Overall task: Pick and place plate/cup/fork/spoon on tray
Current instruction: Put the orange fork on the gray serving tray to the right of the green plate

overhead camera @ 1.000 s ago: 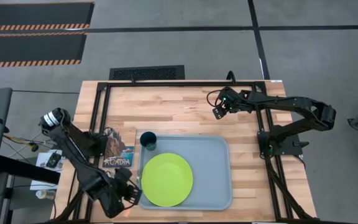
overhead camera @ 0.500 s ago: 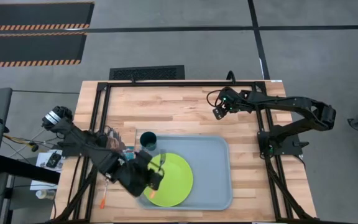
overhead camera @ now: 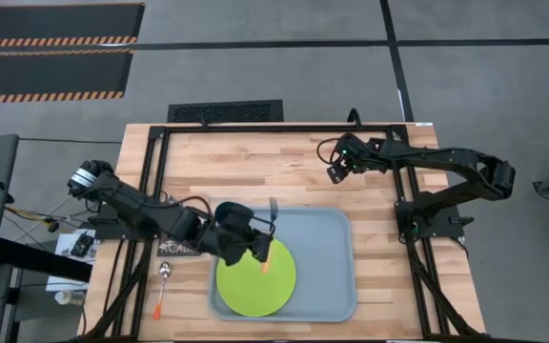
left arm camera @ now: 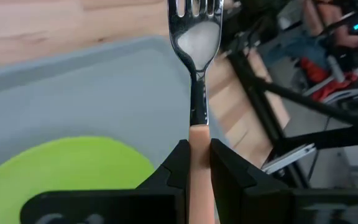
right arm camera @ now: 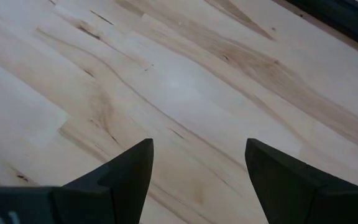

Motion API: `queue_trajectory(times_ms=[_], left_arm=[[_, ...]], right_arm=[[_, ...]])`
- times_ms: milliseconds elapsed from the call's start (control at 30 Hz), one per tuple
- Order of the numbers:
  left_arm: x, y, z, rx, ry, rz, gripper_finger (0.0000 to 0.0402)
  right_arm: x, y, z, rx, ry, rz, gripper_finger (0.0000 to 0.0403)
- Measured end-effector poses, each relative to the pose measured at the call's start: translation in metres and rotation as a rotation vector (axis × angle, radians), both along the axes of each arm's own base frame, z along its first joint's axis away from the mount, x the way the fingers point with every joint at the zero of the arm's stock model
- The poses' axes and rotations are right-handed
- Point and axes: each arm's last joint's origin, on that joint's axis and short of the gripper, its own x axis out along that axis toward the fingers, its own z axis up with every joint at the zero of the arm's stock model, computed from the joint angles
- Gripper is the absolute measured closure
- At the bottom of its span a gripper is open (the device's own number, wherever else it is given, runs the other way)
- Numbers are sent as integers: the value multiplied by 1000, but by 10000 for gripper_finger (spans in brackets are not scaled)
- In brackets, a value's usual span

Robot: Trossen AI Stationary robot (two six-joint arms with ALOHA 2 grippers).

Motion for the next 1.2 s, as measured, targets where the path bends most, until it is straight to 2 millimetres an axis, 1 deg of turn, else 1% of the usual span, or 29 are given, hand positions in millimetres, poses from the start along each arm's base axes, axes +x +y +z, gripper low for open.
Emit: queue_trajectory(times_ms=[133,200,267,300,333,400,467,533,600,667,767,800,867,967,1067,1200], left_arm=[[8,4,1,21,-45,9,379],[10,5,-3,41,-27,3,379],[18,6,-9,40,-28,8,379],[19,7,-12,44,-8,0,379],[19,6,-16,55,15,-10,379],[28,8,-18,47,-15,-4,379],[28,9,-24,65,26,-3,379],[38,10,-30,48,-3,-1,379],[43,12,-39,57,23,-8,379],[54,13,-46,32,-8,-16,379],[67,15,-62,0,-2,-47,379],[73,16,-66,-20,-20,-59,379],[78,17,-74,-38,-8,-74,379],[88,16,-86,-68,-6,-76,379],[99,10,-94,-87,12,-89,379],[116,-3,-97,-115,10,-130,379]], right_arm=[[-2,1,-1,11,22,0,121],[-1,1,1,12,4,5,121],[-1,3,8,11,-28,21,121],[-1,3,14,1,-47,31,121],[-1,4,21,-13,-65,43,121],[-3,5,38,-48,-115,60,121],[-11,8,59,-79,-172,77,121],[-19,13,84,-119,-263,88,121],[-35,21,104,-145,-324,93,121],[-51,31,123,-179,-409,104,121],[-77,46,137,-198,-470,105,121],[-85,50,140,-193,-489,95,121],[-100,58,141,-179,-492,66,121],[-117,66,139,-178,-456,43,121],[-128,71,135,-169,-418,9,121],[-138,76,134,-166,-409,2,121]])
